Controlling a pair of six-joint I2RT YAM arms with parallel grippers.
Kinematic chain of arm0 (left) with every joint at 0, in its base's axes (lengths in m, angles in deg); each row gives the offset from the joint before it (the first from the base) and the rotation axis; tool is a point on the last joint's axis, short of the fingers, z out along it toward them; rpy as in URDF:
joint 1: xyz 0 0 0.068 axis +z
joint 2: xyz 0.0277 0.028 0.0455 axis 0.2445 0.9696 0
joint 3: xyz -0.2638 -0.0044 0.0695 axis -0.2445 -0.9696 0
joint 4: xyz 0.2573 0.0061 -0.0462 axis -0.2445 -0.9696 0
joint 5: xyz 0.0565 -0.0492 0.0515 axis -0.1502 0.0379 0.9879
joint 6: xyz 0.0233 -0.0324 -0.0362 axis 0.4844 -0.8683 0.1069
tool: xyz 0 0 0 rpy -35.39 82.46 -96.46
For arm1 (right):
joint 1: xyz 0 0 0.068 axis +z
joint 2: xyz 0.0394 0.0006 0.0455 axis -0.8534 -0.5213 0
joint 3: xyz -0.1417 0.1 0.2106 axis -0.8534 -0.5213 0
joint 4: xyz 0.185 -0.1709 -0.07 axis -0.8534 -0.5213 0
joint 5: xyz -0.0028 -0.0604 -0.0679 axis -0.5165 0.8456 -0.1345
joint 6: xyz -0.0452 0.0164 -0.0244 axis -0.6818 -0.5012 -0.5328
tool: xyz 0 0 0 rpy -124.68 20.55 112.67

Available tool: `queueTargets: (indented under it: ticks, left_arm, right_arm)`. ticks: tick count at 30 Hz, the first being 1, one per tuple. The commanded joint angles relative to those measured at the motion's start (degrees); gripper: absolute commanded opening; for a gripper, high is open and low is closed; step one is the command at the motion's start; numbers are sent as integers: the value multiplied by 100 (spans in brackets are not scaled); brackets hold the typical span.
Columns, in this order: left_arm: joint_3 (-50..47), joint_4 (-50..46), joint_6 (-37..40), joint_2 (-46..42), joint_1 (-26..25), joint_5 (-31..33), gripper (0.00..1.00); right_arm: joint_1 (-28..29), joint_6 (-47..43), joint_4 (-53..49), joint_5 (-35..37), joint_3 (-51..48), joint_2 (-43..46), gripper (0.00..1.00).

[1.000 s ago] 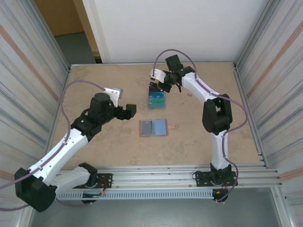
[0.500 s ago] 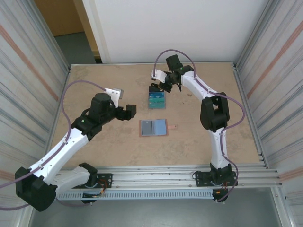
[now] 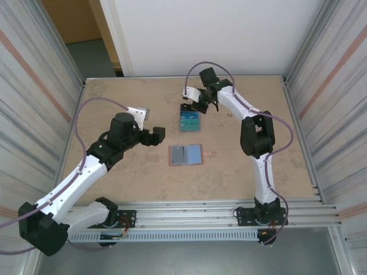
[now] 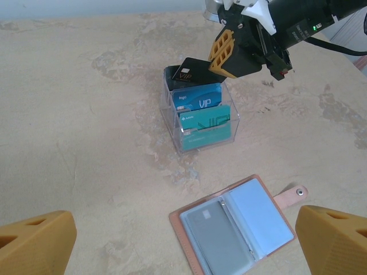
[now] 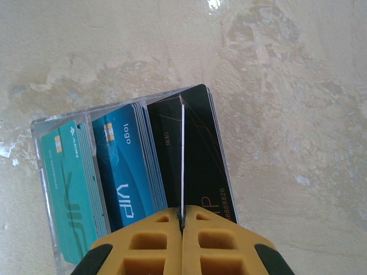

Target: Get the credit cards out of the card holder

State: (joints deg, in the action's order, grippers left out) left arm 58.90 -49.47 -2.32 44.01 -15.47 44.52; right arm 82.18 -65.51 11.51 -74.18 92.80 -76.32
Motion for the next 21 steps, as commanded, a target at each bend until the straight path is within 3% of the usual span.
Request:
queueTargets:
  ticks: [1, 8, 10, 13, 21]
  left_arm:
    - [44, 0, 42, 8, 27, 42, 99]
    - [76, 29, 41, 51, 27, 16, 99]
    - [86, 39, 33, 66, 27, -5, 99]
    - [87, 73, 34, 76, 27, -63, 99]
    - [70, 60, 2, 7, 27, -86, 99]
  right_arm:
    - [-11, -166, -174, -48, 218, -178, 0]
    - [50, -192, -321, 47, 369, -287, 1]
    - [70, -197, -399, 71, 411, -310, 14]
    - [79, -154, -488, 46, 458, -290, 27]
    - [85, 143, -441, -22, 423, -36, 32]
